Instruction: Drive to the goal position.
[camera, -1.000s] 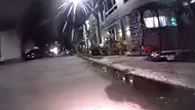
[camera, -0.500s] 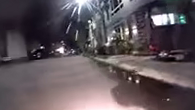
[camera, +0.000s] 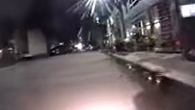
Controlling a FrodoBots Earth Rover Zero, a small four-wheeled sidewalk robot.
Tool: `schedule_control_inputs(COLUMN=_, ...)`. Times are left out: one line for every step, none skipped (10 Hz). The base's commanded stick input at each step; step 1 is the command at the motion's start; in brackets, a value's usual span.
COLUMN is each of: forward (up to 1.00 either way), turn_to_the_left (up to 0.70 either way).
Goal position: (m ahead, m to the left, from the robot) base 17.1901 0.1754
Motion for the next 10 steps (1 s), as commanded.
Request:
schedule_control_inputs(forward=0.70, turn_to_the_left=0.02)
schedule_control_inputs(forward=0.70, turn_to_the_left=0.00)
schedule_control_inputs(forward=0.70, turn_to_the_left=0.00)
schedule_control_inputs(forward=0.70, turn_to_the_left=0.00)
schedule_control_inputs(forward=0.70, turn_to_the_left=0.00)
schedule_control_inputs(forward=0.70, turn_to_the_left=0.00)
schedule_control_inputs(forward=0.70, turn_to_the_left=0.00)
schedule_control_inputs(forward=0.70, turn_to_the_left=0.00)
schedule_control_inputs(forward=0.70, turn_to_the_left=-0.31)
schedule_control_inputs(forward=0.70, turn_to_the_left=-0.35)
